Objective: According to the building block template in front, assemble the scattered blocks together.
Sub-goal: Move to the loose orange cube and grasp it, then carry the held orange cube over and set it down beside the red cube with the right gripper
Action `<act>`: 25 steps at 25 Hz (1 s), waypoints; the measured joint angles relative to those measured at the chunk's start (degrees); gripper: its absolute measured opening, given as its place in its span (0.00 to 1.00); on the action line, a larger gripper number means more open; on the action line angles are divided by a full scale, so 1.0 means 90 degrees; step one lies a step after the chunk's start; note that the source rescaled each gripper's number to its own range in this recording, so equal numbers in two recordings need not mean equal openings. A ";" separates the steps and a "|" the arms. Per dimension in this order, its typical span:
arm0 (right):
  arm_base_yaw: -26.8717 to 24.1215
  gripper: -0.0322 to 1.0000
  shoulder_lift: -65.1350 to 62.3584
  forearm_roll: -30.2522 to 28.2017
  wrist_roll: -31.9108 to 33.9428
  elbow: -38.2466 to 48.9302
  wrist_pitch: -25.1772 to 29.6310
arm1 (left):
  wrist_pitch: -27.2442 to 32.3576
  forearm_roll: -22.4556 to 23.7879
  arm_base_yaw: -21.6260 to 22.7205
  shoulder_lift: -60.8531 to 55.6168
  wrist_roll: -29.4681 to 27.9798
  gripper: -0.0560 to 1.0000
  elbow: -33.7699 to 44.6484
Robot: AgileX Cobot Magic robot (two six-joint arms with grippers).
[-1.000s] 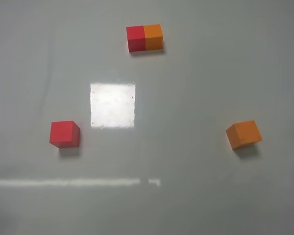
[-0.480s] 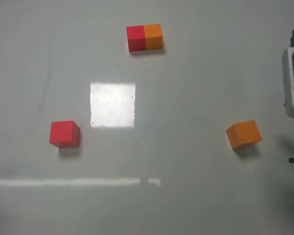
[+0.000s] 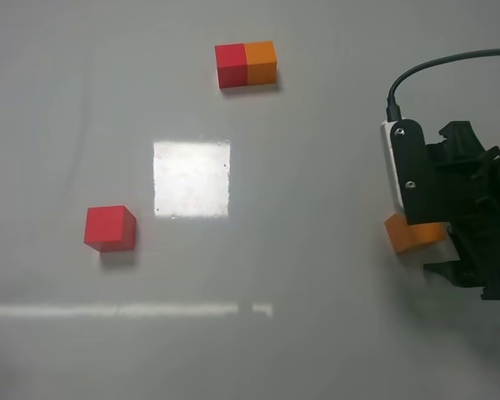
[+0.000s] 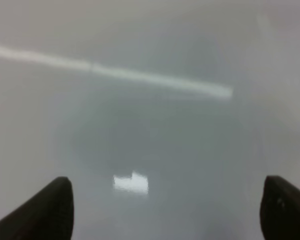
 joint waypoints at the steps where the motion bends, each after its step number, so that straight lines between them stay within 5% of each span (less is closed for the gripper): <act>1: 0.0000 1.00 0.0037 0.0034 -0.0020 0.0000 -0.0031 | 0.0006 0.0000 0.0000 0.0000 0.0000 0.69 0.0000; 4: 0.0000 0.97 0.0117 0.0128 -0.0086 0.0000 -0.0064 | 0.0006 0.0000 0.0000 0.0000 0.0000 0.69 0.0000; 7: 0.0000 0.83 0.0122 0.0181 -0.0136 0.0000 -0.0064 | 0.0006 0.0000 0.0000 0.0000 0.0000 0.69 0.0000; 9: 0.0000 0.63 0.0122 0.0188 -0.0135 0.0000 -0.0058 | 0.0006 0.0000 0.0000 0.0000 0.0000 0.69 0.0000; 13: 0.0000 0.03 0.0122 0.0229 -0.0135 0.0000 -0.0025 | 0.0006 0.0000 0.0000 0.0000 0.0000 0.69 0.0000; 25: 0.0306 0.03 0.0116 0.0395 0.0263 -0.0267 0.0291 | 0.0006 0.0000 0.0000 0.0000 0.0000 0.69 0.0000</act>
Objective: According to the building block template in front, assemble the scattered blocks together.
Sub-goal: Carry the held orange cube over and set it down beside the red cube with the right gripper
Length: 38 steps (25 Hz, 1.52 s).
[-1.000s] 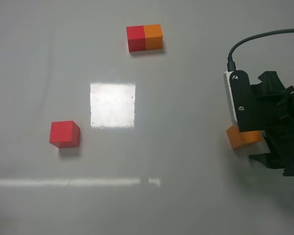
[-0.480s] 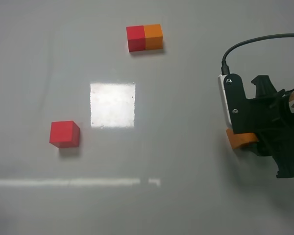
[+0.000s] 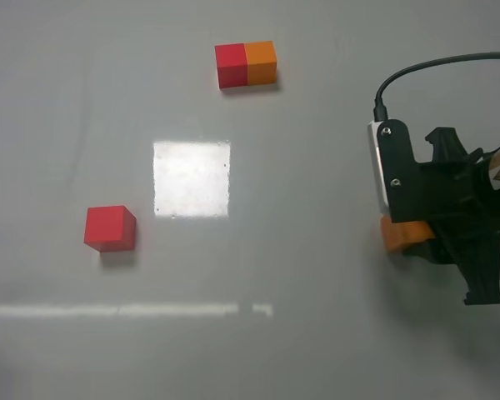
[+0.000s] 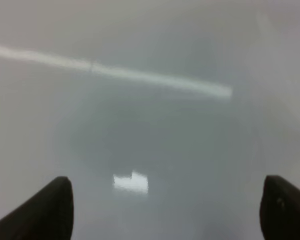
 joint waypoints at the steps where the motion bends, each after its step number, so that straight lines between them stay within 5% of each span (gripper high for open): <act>1: 0.0105 0.03 -0.0006 0.0000 0.0118 -0.0108 0.0101 | 0.0000 0.0000 0.0000 0.0000 0.0000 0.69 0.0000; 11: 0.1394 0.03 0.0218 -0.0209 0.1512 -0.1316 0.1012 | 0.0000 0.0000 0.0000 0.0000 0.0000 0.69 0.0000; 15: 0.2174 0.03 0.0919 -0.0817 0.2237 -0.1908 0.1493 | 0.0000 0.0000 0.0000 0.0000 0.0000 0.69 0.0000; 21: 0.2579 0.03 0.2267 -0.0797 0.2521 -0.3246 0.2190 | 0.0000 0.0000 0.0000 0.0000 0.0000 0.69 0.0000; 38: 0.3538 0.03 0.4165 -0.0547 0.3446 -0.5245 0.1816 | 0.0000 0.0000 0.0000 0.0000 0.0000 0.69 0.0000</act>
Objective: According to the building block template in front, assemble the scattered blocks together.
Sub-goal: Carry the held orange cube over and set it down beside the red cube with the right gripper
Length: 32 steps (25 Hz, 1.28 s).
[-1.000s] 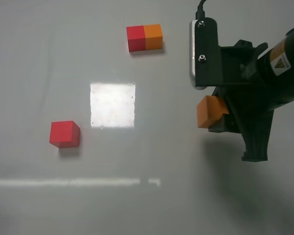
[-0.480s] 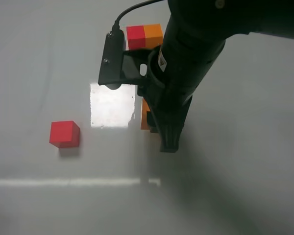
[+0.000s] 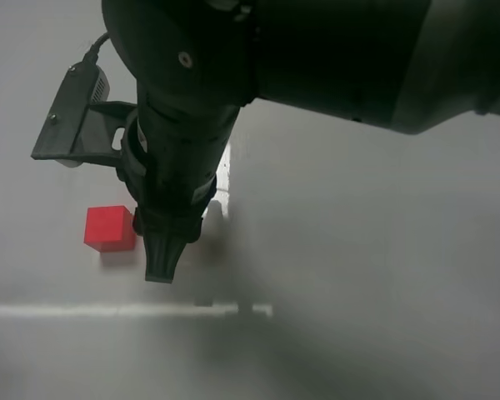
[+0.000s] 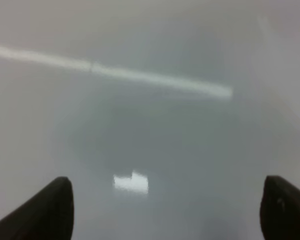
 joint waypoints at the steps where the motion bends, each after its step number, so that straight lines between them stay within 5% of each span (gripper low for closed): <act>1: 0.0016 0.03 0.0052 0.0000 0.0032 -0.0035 -0.0028 | 0.0000 0.0000 0.0000 0.0000 0.0000 0.69 0.0000; 32: 0.0062 0.03 0.0671 -0.0774 0.0680 -0.0075 -0.0322 | 0.0008 0.0000 0.0000 0.0000 -0.0006 0.69 0.0000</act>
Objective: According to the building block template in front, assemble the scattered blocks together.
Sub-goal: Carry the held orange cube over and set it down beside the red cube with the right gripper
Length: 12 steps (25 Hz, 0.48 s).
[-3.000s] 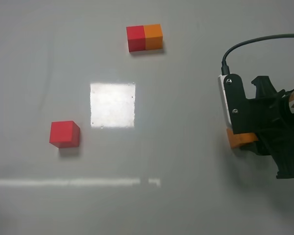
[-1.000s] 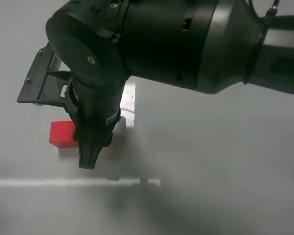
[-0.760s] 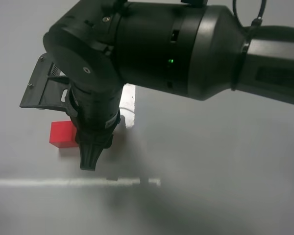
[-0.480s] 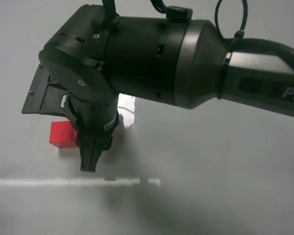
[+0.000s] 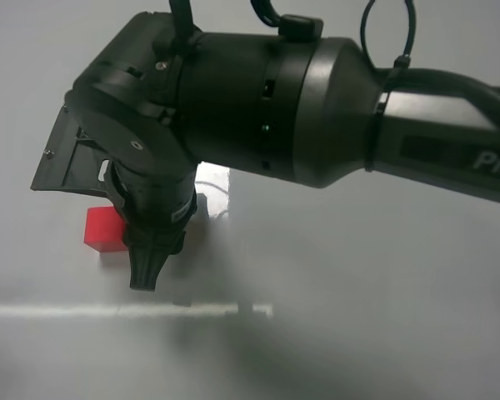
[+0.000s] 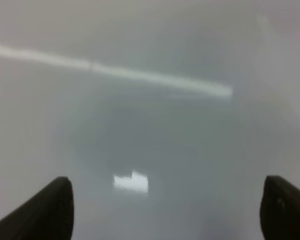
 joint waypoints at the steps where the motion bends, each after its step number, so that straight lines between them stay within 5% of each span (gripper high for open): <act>1: 0.0023 0.03 0.0017 -0.0006 0.0008 -0.0007 0.0017 | 0.0000 0.0000 0.0000 0.0000 0.0000 0.69 0.0000; 12: 0.0044 0.04 0.0071 0.0053 0.0111 -0.0007 0.0027 | -0.0006 0.0000 0.0000 0.0000 0.0000 0.69 0.0000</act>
